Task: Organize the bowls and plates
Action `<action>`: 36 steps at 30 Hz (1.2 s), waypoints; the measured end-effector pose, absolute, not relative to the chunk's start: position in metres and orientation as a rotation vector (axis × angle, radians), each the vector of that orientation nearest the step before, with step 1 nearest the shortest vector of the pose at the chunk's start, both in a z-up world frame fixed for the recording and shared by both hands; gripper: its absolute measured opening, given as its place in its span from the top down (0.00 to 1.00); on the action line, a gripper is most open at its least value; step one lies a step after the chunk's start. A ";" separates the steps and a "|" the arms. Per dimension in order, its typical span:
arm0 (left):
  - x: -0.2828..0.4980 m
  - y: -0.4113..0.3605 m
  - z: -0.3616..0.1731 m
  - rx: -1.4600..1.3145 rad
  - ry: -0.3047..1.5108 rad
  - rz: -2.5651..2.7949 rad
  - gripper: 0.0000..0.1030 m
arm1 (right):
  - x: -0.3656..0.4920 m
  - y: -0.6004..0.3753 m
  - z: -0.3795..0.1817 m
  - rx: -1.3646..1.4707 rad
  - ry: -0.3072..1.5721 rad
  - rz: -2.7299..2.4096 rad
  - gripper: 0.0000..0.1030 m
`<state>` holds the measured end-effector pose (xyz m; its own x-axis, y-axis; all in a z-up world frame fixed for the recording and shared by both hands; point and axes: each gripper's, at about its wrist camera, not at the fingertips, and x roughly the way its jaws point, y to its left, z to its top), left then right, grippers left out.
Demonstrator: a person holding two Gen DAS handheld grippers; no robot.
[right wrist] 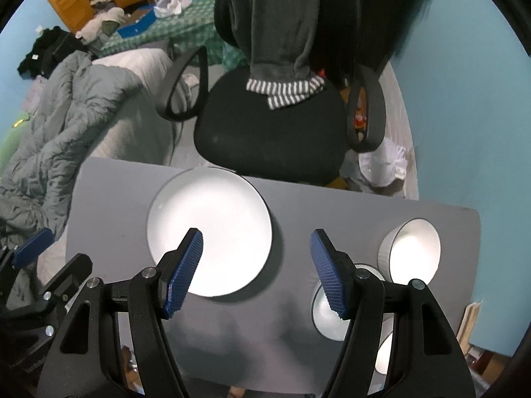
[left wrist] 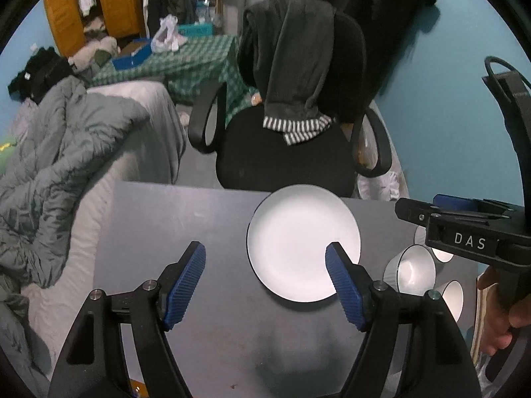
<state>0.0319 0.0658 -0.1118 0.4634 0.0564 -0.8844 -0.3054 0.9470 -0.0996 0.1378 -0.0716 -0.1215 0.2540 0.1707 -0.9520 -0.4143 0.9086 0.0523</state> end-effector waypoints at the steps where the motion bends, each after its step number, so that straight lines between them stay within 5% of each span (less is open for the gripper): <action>1: 0.030 0.064 -0.107 -0.249 1.058 0.223 0.23 | 0.136 -0.072 -0.117 -0.223 1.245 0.406 0.36; 36: -0.005 0.002 -0.003 -0.260 0.808 -0.006 0.18 | 0.066 -0.171 -0.004 -0.081 1.013 0.272 0.36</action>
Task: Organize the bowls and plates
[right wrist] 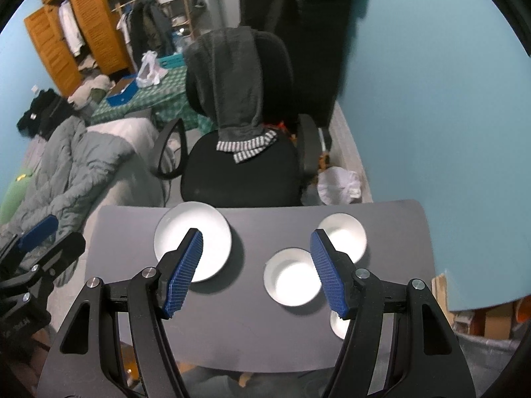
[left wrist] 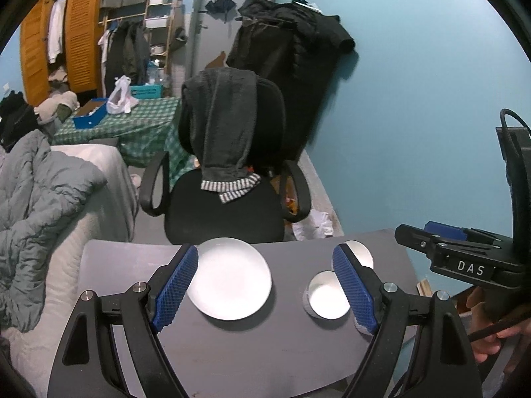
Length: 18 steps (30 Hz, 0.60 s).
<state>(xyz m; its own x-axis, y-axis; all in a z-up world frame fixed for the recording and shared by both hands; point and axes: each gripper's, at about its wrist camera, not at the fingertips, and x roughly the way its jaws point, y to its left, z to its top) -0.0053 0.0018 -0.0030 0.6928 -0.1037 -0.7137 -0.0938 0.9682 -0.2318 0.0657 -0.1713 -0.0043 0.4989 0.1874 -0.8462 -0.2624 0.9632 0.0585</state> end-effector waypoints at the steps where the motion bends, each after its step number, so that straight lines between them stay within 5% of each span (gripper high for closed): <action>1: -0.003 -0.002 -0.003 -0.257 0.811 -0.015 0.18 | 0.064 -0.175 -0.004 -0.075 1.013 0.262 0.36; 18: 0.021 -0.079 -0.005 -0.175 0.860 -0.169 0.18 | 0.052 -0.261 -0.008 0.028 1.037 0.097 0.36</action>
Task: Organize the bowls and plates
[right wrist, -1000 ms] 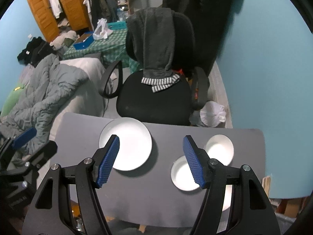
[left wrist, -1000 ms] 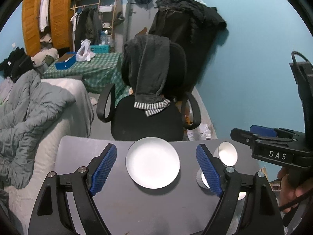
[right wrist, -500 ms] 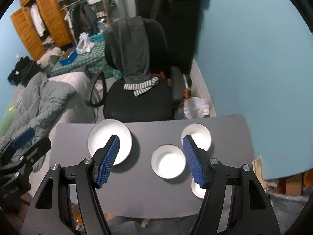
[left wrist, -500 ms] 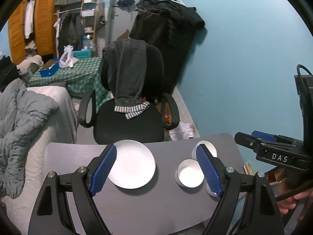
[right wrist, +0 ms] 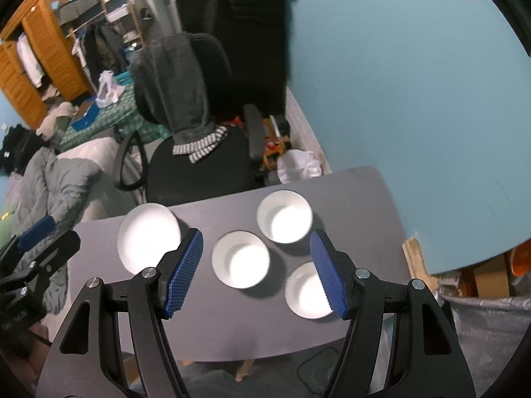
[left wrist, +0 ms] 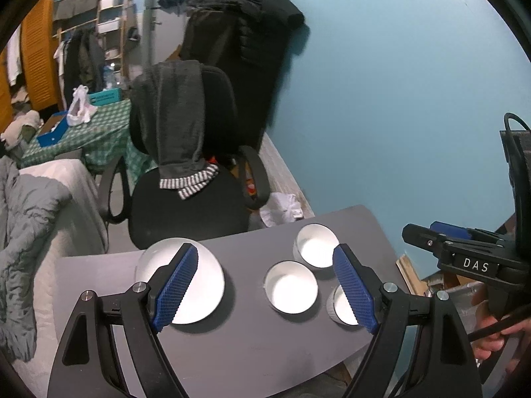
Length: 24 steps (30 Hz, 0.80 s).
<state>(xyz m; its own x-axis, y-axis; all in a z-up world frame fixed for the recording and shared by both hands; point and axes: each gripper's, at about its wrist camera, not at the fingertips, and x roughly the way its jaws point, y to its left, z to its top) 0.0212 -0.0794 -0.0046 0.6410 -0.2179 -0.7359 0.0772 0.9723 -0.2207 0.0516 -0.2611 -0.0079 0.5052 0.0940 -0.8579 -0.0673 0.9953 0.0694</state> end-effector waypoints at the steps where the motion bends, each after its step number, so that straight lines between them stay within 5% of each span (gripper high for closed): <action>1: 0.023 -0.083 -0.005 -0.172 0.861 -0.176 0.18 | 0.051 -0.266 -0.008 0.036 1.038 0.089 0.36; 24: 0.061 -0.172 -0.020 -0.046 0.922 -0.320 0.18 | 0.048 -0.359 -0.029 0.147 1.091 -0.058 0.36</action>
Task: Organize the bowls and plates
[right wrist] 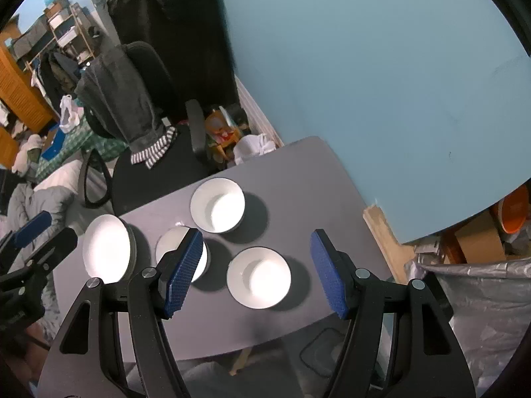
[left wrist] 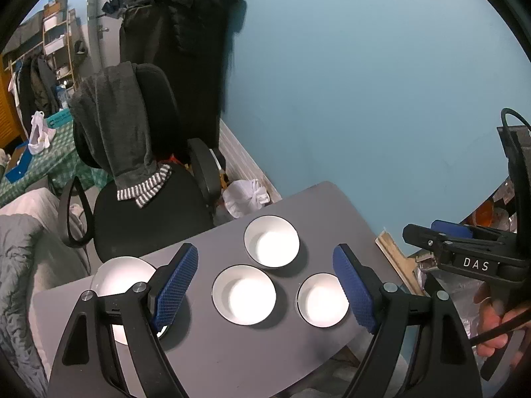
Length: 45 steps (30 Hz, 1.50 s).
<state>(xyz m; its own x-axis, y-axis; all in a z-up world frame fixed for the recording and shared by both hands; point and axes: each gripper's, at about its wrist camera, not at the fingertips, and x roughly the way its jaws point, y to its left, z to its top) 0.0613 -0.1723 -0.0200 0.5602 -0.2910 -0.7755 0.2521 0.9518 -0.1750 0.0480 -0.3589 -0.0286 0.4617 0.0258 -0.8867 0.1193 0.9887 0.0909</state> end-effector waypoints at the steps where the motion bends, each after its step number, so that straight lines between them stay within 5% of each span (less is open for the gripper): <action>1: 0.064 -0.173 -0.022 -0.045 0.928 -0.320 0.18 | 0.049 -0.360 -0.030 0.149 1.095 -0.057 0.36; 16: 0.080 -0.165 -0.051 -0.030 0.998 -0.264 0.18 | 0.076 -0.352 -0.062 0.159 1.162 0.021 0.36; 45: 0.117 -0.125 -0.195 -0.063 1.258 -0.172 0.18 | 0.126 -0.301 -0.205 0.134 1.412 0.236 0.36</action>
<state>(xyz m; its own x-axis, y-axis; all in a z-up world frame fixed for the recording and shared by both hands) 0.1172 -0.1250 -0.1949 0.2965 -0.1643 -0.9408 0.0950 0.9853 -0.1421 0.1260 -0.3006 -0.2049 0.1402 0.2420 -0.9601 -0.0835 0.9691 0.2321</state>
